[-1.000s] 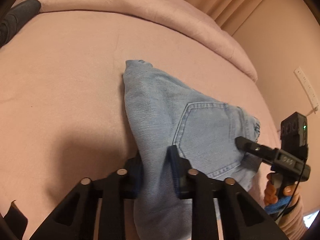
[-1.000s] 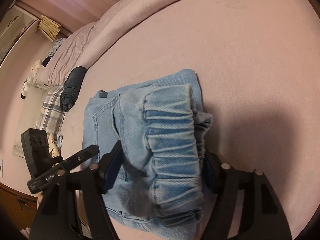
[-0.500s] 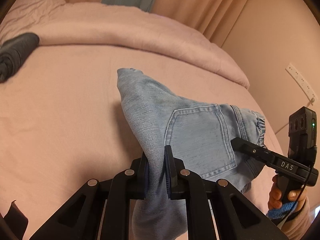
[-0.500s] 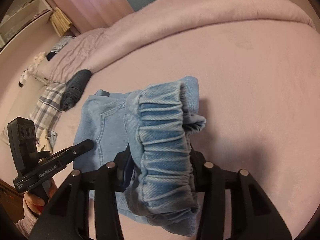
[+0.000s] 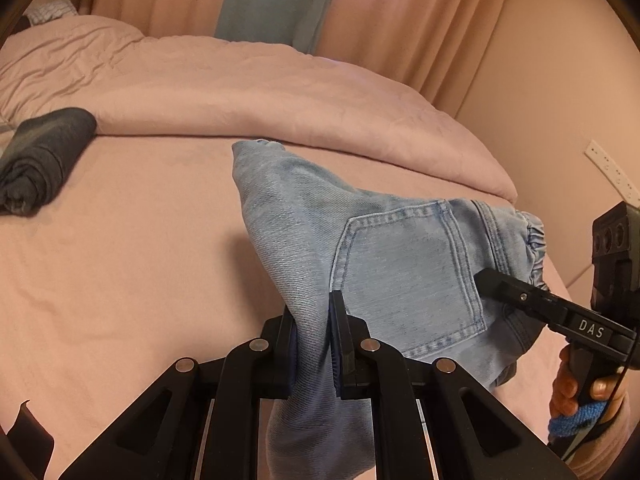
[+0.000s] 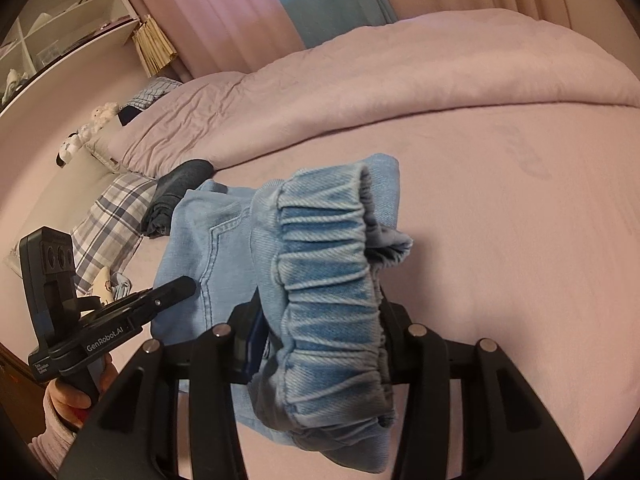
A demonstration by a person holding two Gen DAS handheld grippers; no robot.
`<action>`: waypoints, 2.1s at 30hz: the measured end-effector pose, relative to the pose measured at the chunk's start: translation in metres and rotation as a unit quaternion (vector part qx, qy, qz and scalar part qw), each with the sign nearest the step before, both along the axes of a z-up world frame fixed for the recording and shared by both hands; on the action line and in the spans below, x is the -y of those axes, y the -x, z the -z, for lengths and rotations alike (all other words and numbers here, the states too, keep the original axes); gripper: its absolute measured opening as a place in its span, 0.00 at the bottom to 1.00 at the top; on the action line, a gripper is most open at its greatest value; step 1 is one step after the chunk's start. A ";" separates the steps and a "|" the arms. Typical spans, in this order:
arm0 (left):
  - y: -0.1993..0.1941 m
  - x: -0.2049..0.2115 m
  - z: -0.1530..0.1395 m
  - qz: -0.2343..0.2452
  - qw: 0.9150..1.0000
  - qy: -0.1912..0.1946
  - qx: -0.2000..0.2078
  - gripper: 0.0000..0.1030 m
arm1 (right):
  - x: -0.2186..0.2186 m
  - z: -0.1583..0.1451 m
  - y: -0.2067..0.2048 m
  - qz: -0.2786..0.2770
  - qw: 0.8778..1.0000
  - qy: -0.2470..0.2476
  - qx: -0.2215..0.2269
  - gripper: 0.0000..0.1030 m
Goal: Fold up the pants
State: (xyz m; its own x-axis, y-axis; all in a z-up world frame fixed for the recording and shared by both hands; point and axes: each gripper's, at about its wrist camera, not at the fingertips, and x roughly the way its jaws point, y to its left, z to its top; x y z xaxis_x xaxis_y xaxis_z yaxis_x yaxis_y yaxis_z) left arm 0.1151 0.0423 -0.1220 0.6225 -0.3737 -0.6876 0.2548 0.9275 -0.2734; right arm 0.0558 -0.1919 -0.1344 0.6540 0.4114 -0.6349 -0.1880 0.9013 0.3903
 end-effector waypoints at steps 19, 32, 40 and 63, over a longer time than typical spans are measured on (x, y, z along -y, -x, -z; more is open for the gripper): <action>-0.067 -0.020 0.040 -0.023 0.998 -0.039 -0.047 0.10 | -0.037 0.035 -0.075 -0.006 0.999 0.008 -0.042 0.44; -0.076 -0.024 0.058 -0.025 0.996 -0.052 -0.068 0.10 | -0.039 0.057 -0.094 -0.004 0.997 0.015 -0.075 0.44; -0.077 -0.023 0.063 -0.027 0.995 -0.068 -0.068 0.12 | -0.039 0.064 -0.098 -0.001 0.996 0.018 -0.087 0.45; -0.105 -0.001 0.040 -0.023 0.996 -0.080 -0.038 0.48 | -0.056 0.008 -0.071 -0.027 0.986 0.161 0.023 0.31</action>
State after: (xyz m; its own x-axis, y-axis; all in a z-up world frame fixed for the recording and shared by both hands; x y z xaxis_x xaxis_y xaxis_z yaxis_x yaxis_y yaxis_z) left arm 0.2203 0.0431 -0.1616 0.5808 -0.2275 -0.7816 0.1946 0.9711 -0.1380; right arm 0.1265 -0.1360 -0.1421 0.6671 0.2292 -0.7088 -0.2503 0.9651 0.0765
